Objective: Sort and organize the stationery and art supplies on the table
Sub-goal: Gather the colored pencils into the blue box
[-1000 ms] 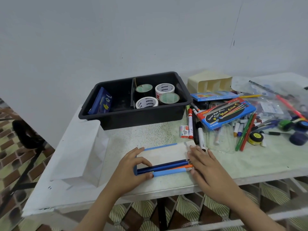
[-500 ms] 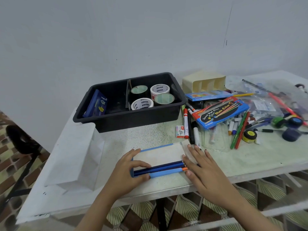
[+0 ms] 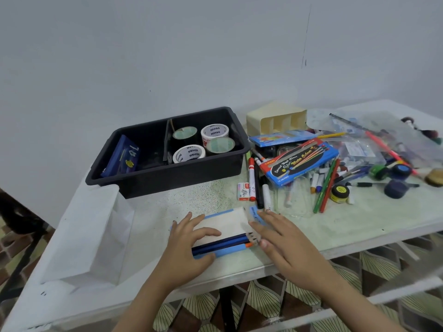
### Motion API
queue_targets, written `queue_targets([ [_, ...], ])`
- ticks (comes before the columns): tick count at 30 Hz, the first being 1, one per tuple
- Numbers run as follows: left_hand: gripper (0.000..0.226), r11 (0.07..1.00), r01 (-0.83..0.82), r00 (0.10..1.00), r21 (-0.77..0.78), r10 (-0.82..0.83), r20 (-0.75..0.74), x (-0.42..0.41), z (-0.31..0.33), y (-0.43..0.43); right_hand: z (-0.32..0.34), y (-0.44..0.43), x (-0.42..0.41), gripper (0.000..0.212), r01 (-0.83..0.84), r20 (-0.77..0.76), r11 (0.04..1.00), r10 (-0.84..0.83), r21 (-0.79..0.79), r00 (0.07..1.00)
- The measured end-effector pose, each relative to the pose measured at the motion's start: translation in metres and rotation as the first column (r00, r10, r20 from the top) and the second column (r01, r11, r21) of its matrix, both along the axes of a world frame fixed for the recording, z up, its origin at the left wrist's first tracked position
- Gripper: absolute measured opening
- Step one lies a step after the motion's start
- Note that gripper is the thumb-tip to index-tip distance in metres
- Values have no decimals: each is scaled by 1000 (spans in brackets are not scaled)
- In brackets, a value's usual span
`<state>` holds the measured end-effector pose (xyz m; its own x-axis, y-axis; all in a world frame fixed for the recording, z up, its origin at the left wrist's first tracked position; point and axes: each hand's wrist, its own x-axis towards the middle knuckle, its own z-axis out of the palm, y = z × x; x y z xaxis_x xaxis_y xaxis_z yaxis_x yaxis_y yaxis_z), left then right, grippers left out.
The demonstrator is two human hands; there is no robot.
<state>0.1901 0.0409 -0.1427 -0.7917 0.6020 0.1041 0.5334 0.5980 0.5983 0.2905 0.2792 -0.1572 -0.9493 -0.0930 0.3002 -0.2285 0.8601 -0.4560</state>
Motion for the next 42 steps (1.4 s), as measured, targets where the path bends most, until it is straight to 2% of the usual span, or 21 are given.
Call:
queue_targets([
  [2, 42, 999, -12, 1000, 53, 13, -15, 0, -1, 13, 7, 10, 4, 47, 34, -96, 996, -42, -86, 994],
  [5, 19, 988, -48, 998, 149, 54, -39, 1, 1, 41, 16, 36, 10, 36, 103, -190, 989, -122, -110, 974],
  [6, 18, 982, -56, 996, 183, 67, -52, 2, 1, 52, 18, 46, 11, 35, 133, -198, 986, -151, -104, 969],
  [9, 36, 961, -92, 991, 259, 114, -70, 6, 2, 88, 22, 86, 11, 36, 235, -198, 968, -247, -84, 948],
  [13, 19, 949, -77, 988, 306, 114, -104, 14, 7, 143, 34, 139, -2, 31, 391, -258, 917, -398, -78, 880],
  [15, 20, 953, -64, 987, 295, 103, -121, 18, 6, 169, 43, 158, -13, 20, 494, -220, 859, -512, -132, 831],
  [17, 20, 961, -66, 985, 269, 105, -135, 21, 5, 192, 50, 173, -27, 13, 599, -101, 787, -614, -145, 783],
  [19, 21, 973, -64, 982, 222, 101, -161, 26, 4, 210, 54, 183, -41, 16, 662, 49, 740, -661, -117, 748],
  [21, 21, 979, -68, 981, 191, 100, -163, 30, 6, 223, 56, 188, -51, 24, 675, 177, 732, -655, -92, 735],
  [24, 20, 980, -75, 983, 182, 103, -152, 32, 6, 234, 54, 194, -59, 33, 680, 279, 724, -633, -117, 722],
  [28, 22, 977, -108, 987, 182, 127, -96, 34, 7, 242, 49, 207, -61, 32, 675, 378, 647, -562, -354, 736],
  [32, 27, 964, -153, 981, 216, 174, -84, 38, 12, 254, 55, 217, -53, 43, 598, 324, 537, -521, -594, 790],
  [34, 27, 951, -164, 979, 260, 190, -76, 39, 14, 263, 60, 221, -48, 51, 524, 258, 510, -502, -682, 825],
  [36, 29, 931, -166, 983, 326, 184, -25, 40, 19, 273, 67, 225, -45, 52, 446, 210, 494, -461, -746, 862],
  [40, 54, 908, -163, 984, 385, 122, 130, 41, 39, 292, 87, 228, -39, 46, 320, 210, 512, -262, -797, 942],
  [42, 52, 923, -137, 972, 359, 55, 230, 39, 45, 301, 91, 228, -40, 43, 262, 204, 553, -164, -791, 965],
])
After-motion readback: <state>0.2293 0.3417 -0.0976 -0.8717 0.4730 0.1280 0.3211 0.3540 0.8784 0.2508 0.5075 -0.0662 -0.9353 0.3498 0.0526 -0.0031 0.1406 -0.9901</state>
